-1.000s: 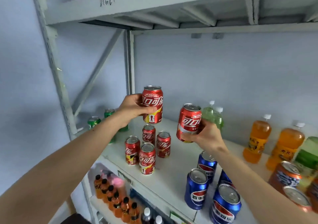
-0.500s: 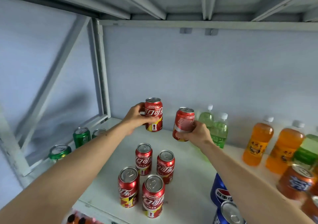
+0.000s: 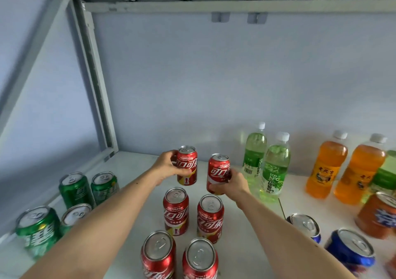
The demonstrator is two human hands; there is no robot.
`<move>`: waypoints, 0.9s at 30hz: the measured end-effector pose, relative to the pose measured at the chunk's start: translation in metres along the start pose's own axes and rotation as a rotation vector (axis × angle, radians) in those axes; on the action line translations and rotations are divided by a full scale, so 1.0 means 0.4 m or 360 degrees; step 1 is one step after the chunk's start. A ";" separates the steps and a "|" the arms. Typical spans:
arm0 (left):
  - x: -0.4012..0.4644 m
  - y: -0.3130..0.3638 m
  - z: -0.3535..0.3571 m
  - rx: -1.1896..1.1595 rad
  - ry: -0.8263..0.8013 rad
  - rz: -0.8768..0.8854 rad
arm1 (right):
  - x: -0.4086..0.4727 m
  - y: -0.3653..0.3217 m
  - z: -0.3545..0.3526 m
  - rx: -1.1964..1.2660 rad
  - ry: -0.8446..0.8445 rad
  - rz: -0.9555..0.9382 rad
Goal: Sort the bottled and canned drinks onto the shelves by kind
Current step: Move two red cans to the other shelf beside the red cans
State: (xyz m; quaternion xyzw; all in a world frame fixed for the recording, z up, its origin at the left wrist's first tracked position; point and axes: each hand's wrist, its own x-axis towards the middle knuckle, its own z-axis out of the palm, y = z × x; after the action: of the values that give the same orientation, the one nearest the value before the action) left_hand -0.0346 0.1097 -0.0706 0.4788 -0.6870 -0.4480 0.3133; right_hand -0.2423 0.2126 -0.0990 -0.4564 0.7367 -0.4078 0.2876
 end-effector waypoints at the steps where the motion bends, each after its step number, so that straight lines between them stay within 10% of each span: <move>1: 0.005 -0.012 0.005 0.0040 -0.0026 -0.0013 | 0.002 0.008 0.008 -0.0008 -0.0007 0.0012; 27: 0.080 -0.106 0.036 0.0364 -0.0179 0.0012 | 0.093 0.085 0.075 -0.0134 -0.0069 -0.0019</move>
State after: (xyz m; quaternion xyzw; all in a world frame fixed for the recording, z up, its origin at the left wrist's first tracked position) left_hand -0.0420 0.0781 -0.1153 0.4828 -0.7519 -0.3918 0.2193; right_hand -0.2491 0.1773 -0.1453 -0.4811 0.7441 -0.3680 0.2817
